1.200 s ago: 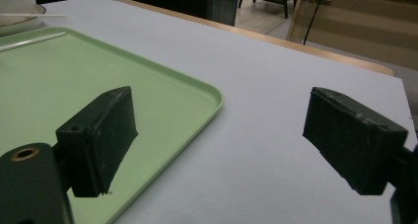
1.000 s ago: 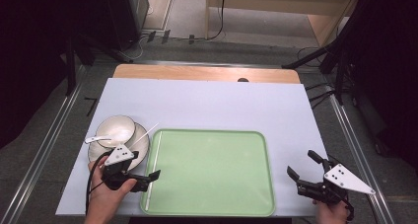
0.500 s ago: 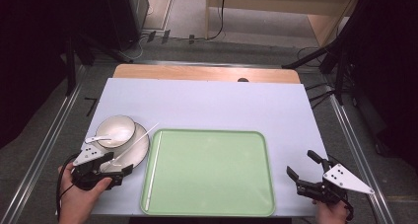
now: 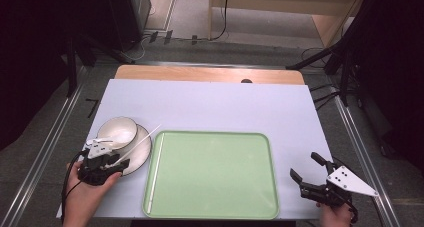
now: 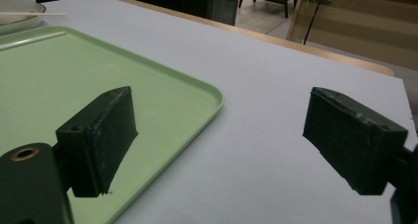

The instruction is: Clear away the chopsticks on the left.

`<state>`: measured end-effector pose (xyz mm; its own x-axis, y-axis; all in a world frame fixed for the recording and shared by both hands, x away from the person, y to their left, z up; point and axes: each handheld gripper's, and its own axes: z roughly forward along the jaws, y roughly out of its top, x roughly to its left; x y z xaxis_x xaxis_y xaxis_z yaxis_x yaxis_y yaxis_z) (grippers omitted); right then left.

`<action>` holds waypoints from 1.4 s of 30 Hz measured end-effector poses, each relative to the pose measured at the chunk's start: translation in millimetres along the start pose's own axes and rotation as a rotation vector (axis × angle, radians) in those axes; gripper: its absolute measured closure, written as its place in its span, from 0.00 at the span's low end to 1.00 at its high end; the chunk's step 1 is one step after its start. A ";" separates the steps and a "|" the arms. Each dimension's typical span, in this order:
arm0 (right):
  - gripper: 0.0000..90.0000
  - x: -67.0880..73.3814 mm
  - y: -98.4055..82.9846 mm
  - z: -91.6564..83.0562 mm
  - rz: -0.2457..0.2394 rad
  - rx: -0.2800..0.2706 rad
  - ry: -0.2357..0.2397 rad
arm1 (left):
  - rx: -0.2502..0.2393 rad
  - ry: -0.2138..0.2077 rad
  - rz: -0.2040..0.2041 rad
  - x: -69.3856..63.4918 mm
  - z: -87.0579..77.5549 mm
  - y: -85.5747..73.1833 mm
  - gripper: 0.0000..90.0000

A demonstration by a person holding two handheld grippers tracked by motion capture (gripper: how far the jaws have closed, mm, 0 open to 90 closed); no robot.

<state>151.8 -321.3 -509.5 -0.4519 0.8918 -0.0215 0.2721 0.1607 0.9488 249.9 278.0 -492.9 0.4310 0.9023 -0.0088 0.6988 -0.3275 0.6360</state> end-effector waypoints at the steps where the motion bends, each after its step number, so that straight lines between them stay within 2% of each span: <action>1: 0.14 0.1 -0.1 0.0 -0.001 0.000 0.000 | 0.005 0.007 0.005 -0.8 1.1 0.7 0.66; 2: 0.14 0.1 -0.1 0.1 -0.001 0.000 0.001 | 0.009 0.003 0.010 -1.3 2.3 1.4 0.68; 5: 0.14 0.3 -0.2 0.2 0.001 0.001 0.001 | 0.031 0.034 0.024 -2.8 5.2 3.3 0.74; 6: 0.14 0.4 -0.3 0.3 0.000 0.002 0.001 | 0.038 0.034 0.026 -2.8 6.2 3.5 0.81; 8: 0.14 0.4 -0.3 0.3 -0.001 0.003 0.001 | 0.057 0.011 0.025 -1.2 7.6 3.8 0.85; 10: 0.14 0.3 -0.3 0.4 0.000 0.003 0.001 | 0.062 -0.043 0.027 -0.5 7.7 3.8 0.92; 11: 0.14 0.3 -0.4 0.5 0.000 0.004 0.001 | 0.065 -0.036 0.040 -1.9 7.6 3.9 0.94; 19: 0.14 -0.1 -0.1 0.0 -0.001 0.002 0.002 | 0.039 -0.069 0.066 -13.0 -2.5 6.6 0.94; 22: 0.14 -0.5 -0.2 -0.3 0.004 0.001 -0.001 | 0.021 -0.109 0.067 -20.7 -7.9 9.2 0.95; 29: 0.14 -1.3 -0.3 -0.8 0.006 -0.002 0.001 | -0.010 -0.124 0.096 -39.4 -14.6 12.6 0.94; 33: 0.14 -1.3 -0.3 -0.6 0.006 -0.002 0.001 | -0.013 -0.147 0.107 -48.3 -13.3 12.5 0.94; 37: 0.14 -1.1 -0.3 -0.1 0.008 0.000 0.002 | 0.006 -0.198 0.081 -58.0 -8.7 13.4 0.94; 42: 0.14 -1.3 -0.3 0.2 0.008 -0.002 0.002 | 0.007 -0.225 0.084 -76.2 -2.8 14.3 0.94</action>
<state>152.5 -322.4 -509.9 -0.4516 0.8921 -0.0136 0.2741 0.1532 0.9494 225.5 205.3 -480.9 0.6037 0.7869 -0.1280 0.6588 -0.4019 0.6360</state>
